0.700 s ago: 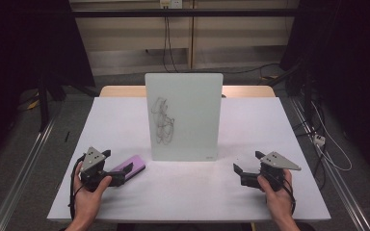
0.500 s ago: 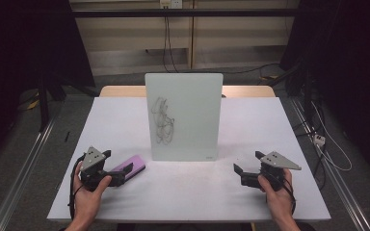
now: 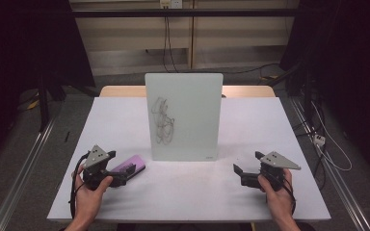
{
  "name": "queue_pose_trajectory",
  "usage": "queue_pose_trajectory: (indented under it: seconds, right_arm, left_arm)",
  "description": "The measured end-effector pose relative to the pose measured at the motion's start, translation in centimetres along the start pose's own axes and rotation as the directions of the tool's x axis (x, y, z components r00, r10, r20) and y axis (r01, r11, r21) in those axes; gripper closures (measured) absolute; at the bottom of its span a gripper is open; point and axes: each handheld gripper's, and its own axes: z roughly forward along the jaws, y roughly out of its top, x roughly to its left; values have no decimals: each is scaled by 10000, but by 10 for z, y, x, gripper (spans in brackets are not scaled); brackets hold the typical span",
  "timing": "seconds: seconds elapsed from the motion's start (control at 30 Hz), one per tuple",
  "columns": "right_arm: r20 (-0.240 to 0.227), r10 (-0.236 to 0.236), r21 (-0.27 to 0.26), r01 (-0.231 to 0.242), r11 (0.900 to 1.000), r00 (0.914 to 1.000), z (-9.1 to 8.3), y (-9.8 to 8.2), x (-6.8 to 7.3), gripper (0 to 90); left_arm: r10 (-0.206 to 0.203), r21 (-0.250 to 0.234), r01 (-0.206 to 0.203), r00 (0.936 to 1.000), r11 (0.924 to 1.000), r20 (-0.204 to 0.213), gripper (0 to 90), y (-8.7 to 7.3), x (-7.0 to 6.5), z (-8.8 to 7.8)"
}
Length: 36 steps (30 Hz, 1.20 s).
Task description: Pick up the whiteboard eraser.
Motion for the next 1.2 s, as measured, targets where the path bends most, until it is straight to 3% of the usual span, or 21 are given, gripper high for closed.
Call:
queue_pose_trajectory:
  seconds: [0.07,0.1,0.27,0.63,0.73,0.77,0.83,0.93,1.1,1.2]
  right_arm:
    - [21,-32,10,32,10000,10000,0,0,0,62]
    - [23,-35,29,35,10000,10000,1,0,0,62]
    - [44,-26,77,25,10000,10000,2,0,-1,61]
    - [13,-19,73,19,10000,10000,1,0,-1,61]
    - [54,25,84,-25,10000,10000,1,0,-1,61]
    - [44,28,66,-29,10000,10000,1,0,-2,61]
    - [54,11,56,-11,10000,10000,1,0,-2,61]
    - [51,20,66,-21,10000,10000,1,0,-1,61]
    - [31,-1,63,1,10000,10000,1,0,0,61]
    - [32,4,19,-4,10000,10000,1,0,-1,59]
  left_arm:
    - [-4,14,4,9999,10000,129,103,1,1,1]
    - [180,128,-184,9993,9997,322,109,4,3,2]
    - [437,349,-454,9979,9984,480,109,10,1,7]
    - [447,737,-504,9960,9960,771,103,21,7,6]
    - [669,996,-751,9943,9922,835,103,26,7,7]
    - [895,1213,-1002,9919,9875,903,103,29,7,8]
    - [893,1266,-1010,9915,9868,952,103,31,6,9]
    - [1201,1370,-1341,9871,9815,1062,103,35,4,10]
    - [1393,1484,-1542,9845,9768,1066,94,39,3,9]
    - [1424,1698,-1634,9813,9718,1294,85,42,5,11]
